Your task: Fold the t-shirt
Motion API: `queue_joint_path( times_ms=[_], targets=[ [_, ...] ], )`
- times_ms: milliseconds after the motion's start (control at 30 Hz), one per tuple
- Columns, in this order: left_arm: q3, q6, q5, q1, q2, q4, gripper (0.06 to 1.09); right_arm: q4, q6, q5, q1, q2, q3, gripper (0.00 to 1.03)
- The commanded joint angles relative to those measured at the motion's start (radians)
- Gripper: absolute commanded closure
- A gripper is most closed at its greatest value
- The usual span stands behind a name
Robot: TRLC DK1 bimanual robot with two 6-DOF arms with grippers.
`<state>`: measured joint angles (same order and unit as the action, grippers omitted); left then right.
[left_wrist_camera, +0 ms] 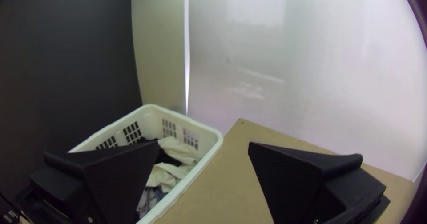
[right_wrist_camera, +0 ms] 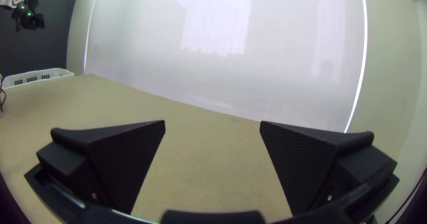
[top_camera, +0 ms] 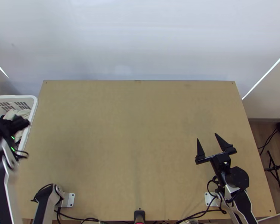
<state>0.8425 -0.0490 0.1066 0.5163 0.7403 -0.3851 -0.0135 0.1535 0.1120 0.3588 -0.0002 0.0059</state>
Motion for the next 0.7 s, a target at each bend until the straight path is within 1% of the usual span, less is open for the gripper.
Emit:
queue_joint_path(
  times_ms=[0,100,167,233,300,400,433,500,600,667],
  targets=[
    [0.237,-0.011,-0.070,0.257,0.395,-0.115,0.10,0.000,0.000,0.000,0.000,0.000,0.000,0.04],
    [0.308,-0.005,-0.087,0.317,0.538,-0.138,0.10,0.000,0.000,0.000,0.000,0.000,0.000,0.04],
    [0.345,0.032,-0.136,0.350,0.623,-0.153,0.10,0.000,0.000,0.000,0.000,0.000,0.000,0.04],
    [0.369,0.074,-0.150,0.363,0.688,-0.153,0.11,0.000,0.000,0.000,0.000,0.000,0.000,0.04],
    [0.386,0.132,-0.217,0.373,0.743,-0.147,0.11,0.000,0.000,0.000,0.000,0.000,0.000,0.04],
    [0.415,0.181,-0.277,0.378,0.814,-0.127,0.11,0.000,0.000,0.000,0.000,0.000,0.000,0.04],
    [0.426,0.215,-0.300,0.378,0.840,-0.127,0.10,0.000,0.000,0.000,0.000,0.000,0.000,0.04],
    [0.469,0.265,-0.300,0.384,0.918,-0.144,0.10,0.000,0.000,0.000,0.000,0.000,0.000,0.04],
    [0.561,0.390,-0.301,0.395,1.041,-0.238,0.11,0.000,0.000,0.000,0.000,0.000,0.000,0.04],
    [0.589,0.475,-0.301,0.403,1.102,-0.236,0.11,0.000,0.000,0.002,0.000,0.000,0.000,0.04]
  ],
)
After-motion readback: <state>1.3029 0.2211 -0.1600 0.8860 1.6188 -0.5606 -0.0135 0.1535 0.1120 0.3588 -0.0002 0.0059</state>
